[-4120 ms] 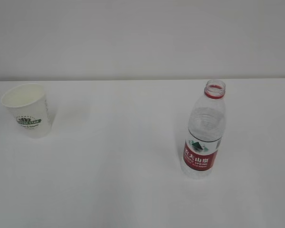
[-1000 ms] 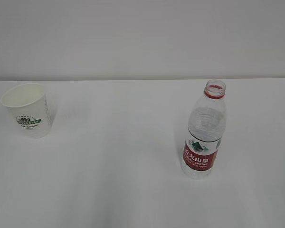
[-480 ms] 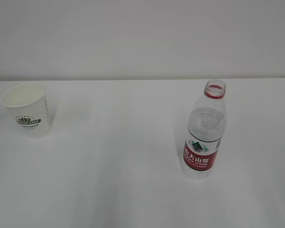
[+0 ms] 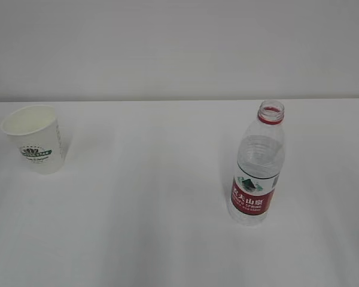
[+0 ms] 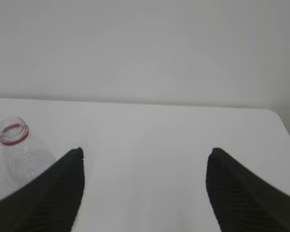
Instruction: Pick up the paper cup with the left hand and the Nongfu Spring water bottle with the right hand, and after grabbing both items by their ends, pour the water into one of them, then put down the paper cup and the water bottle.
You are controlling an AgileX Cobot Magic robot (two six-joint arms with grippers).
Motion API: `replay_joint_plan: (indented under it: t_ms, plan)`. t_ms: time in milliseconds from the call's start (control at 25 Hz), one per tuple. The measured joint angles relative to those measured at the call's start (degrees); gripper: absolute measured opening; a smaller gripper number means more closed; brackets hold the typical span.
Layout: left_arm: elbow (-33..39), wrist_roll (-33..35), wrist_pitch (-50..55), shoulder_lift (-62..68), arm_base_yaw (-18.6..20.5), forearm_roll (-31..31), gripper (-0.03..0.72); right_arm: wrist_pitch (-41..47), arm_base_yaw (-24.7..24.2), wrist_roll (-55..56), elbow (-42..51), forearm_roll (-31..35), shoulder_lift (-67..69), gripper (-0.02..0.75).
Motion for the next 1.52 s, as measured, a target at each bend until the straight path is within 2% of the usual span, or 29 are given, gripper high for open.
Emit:
replay_joint_plan:
  t_ms: [400, 800, 920, 1040, 1120, 1320, 1520]
  plan:
    - [0.00, 0.00, -6.86, 4.12, 0.00, 0.09, 0.435, -12.90, 0.00, 0.00, 0.00, -1.15, 3.76, 0.590]
    - [0.00, 0.00, -11.17, 4.12, 0.00, 0.22, 0.351, -19.26, 0.00, 0.00, 0.00, -1.23, 3.85, 0.590]
    - [0.00, 0.00, -11.62, 4.12, 0.00, 0.75, 0.396, -20.83, 0.00, 0.00, 0.00, -1.23, 3.85, 0.590]
    - [0.00, 0.00, -12.79, 4.12, 0.00, 1.51, 0.511, -22.86, 0.00, 0.00, 0.00, -1.85, 3.85, 0.590]
    - [0.00, 0.00, -13.78, 4.77, 0.00, 2.16, 0.561, -25.00, 0.00, 0.00, 0.00, -4.64, 4.08, 0.590]
    - [0.00, 0.00, -20.03, 8.42, 0.00, 3.04, 0.566, -32.03, 0.00, 0.00, 0.00, -8.78, 7.02, 0.590]
    - [0.00, 0.00, -25.55, 13.83, 0.00, 3.36, 0.559, -32.92, 0.00, 0.00, 0.00, -9.23, 10.76, 0.590]
